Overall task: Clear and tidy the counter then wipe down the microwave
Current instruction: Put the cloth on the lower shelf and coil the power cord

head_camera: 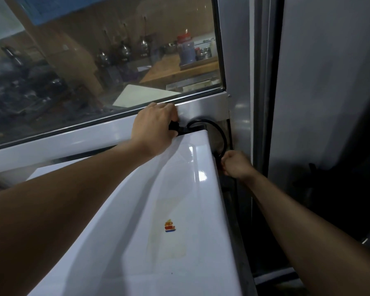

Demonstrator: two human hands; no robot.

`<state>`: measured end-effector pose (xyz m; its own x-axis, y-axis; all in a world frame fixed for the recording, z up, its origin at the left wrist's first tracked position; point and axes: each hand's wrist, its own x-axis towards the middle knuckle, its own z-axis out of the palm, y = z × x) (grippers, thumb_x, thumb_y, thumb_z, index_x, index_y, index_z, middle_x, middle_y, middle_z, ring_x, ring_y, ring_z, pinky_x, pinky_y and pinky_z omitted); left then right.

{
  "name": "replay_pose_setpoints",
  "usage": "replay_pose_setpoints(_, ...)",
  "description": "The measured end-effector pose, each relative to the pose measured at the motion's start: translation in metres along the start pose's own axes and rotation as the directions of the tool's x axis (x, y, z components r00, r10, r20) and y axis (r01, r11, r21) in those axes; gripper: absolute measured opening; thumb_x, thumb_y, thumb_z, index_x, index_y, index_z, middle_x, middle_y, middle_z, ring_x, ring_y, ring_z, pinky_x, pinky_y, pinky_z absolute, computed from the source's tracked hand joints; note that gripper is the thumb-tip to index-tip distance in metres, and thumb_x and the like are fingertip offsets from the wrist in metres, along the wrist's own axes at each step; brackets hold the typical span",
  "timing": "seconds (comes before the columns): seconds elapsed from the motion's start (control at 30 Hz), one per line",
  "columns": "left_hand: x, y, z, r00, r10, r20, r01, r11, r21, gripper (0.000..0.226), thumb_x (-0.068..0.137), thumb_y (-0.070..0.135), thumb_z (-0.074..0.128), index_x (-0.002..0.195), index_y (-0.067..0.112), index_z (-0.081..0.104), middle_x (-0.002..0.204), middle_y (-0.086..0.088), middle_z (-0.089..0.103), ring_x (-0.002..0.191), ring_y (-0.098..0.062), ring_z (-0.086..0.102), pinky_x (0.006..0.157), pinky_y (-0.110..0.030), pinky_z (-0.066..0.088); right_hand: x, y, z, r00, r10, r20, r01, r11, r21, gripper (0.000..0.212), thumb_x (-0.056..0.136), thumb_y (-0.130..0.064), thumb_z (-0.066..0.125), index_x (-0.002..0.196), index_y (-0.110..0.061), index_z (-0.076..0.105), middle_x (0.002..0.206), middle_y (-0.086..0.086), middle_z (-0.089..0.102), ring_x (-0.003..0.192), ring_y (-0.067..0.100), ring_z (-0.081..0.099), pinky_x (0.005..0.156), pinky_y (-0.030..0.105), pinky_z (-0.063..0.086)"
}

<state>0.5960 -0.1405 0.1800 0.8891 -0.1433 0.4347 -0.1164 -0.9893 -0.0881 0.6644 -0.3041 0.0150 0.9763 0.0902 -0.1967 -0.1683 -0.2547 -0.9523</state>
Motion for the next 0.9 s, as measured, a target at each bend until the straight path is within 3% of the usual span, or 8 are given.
replay_pose_setpoints(0.1,0.0,0.0,0.0,1.0,-0.011,0.005,0.011,1.0,-0.002,0.022,0.077,0.015,0.068,0.097,0.016,0.06,0.1,-0.003,0.063,0.095,-0.028,0.052,0.069,-0.029,0.03,-0.003,0.001,-0.004,0.999,-0.012,0.05,0.013,0.999,-0.032,0.034,0.086,0.005,0.041,0.058,-0.014,0.046,0.062,0.005,0.045,0.066,0.021,0.046,0.065,0.031,0.038)
replay_pose_setpoints(0.23,0.0,0.0,0.0,0.999,-0.03,0.014,0.03,1.0,-0.001,0.024,0.077,0.014,0.068,0.099,0.016,0.06,0.102,-0.003,0.063,0.097,-0.027,0.052,0.069,-0.028,0.031,-0.008,0.006,-0.012,0.994,-0.019,0.104,0.021,1.0,-0.02,0.032,0.083,0.004,0.044,0.061,-0.02,0.04,0.064,0.001,0.039,0.058,0.015,0.036,0.054,0.025,0.029)
replay_pose_setpoints(0.37,0.0,0.002,0.0,0.999,-0.039,0.021,0.039,0.999,-0.003,0.025,0.078,0.015,0.069,0.102,0.017,0.06,0.104,-0.002,0.062,0.1,-0.026,0.05,0.072,-0.03,0.036,-0.018,0.004,-0.018,0.994,-0.021,0.108,0.022,1.0,-0.007,0.014,0.089,-0.005,0.053,0.096,-0.016,0.048,0.079,0.002,0.05,0.069,0.013,0.046,0.064,0.025,0.038)
replay_pose_setpoints(0.43,0.0,0.003,0.0,0.999,-0.042,0.022,0.043,0.999,-0.014,0.026,0.079,0.016,0.069,0.103,0.018,0.061,0.105,-0.002,0.061,0.102,-0.025,0.049,0.075,-0.033,0.041,-0.027,0.001,-0.021,0.995,-0.028,0.094,0.03,0.999,-0.017,0.032,0.09,-0.009,0.058,0.12,-0.011,0.046,0.094,0.008,0.058,0.084,0.018,0.053,0.076,0.026,0.04)
replay_pose_setpoints(0.5,0.0,0.003,0.0,0.999,-0.044,0.021,0.045,0.999,-0.022,0.026,0.08,0.016,0.069,0.104,0.018,0.061,0.106,-0.001,0.06,0.104,-0.024,0.048,0.077,-0.034,0.043,-0.039,-0.007,-0.026,0.997,-0.075,0.011,0.076,0.992,-0.105,0.043,0.089,-0.013,0.061,0.129,-0.006,0.045,0.11,0.012,0.06,0.1,0.021,0.055,0.083,0.023,0.038)
replay_pose_setpoints(0.63,0.0,0.002,0.001,0.999,-0.043,0.023,0.044,0.999,-0.027,0.026,0.08,0.016,0.069,0.104,0.018,0.06,0.106,-0.001,0.059,0.105,-0.023,0.047,0.075,-0.033,0.042,-0.056,-0.023,-0.032,0.986,-0.146,-0.077,0.123,0.961,-0.249,0.043,0.092,-0.013,0.054,0.134,-0.013,0.044,0.122,0.009,0.057,0.103,0.023,0.054,0.08,0.021,0.036)
replay_pose_setpoints(0.8,0.0,0.0,0.0,0.999,-0.045,0.02,0.045,0.998,-0.035,0.027,0.08,0.016,0.069,0.105,0.02,0.059,0.108,0.001,0.058,0.107,-0.022,0.046,0.074,-0.031,0.04,-0.051,-0.026,-0.022,0.995,-0.09,0.041,0.097,0.971,-0.218,0.057,0.089,0.002,0.042,0.141,-0.02,0.035,0.11,0.01,0.063,0.098,0.026,0.06,0.074,0.028,0.048)
replay_pose_setpoints(0.9,-0.001,-0.002,-0.001,0.999,-0.044,0.021,0.045,0.998,-0.038,0.027,0.08,0.016,0.069,0.105,0.02,0.059,0.107,0.001,0.058,0.106,-0.022,0.046,0.074,-0.032,0.04,-0.052,-0.027,-0.024,0.993,-0.087,0.079,0.101,0.974,-0.202,0.058,0.09,0.003,0.041,0.143,-0.019,0.032,0.115,0.011,0.062,0.094,0.022,0.058,0.068,0.023,0.044)
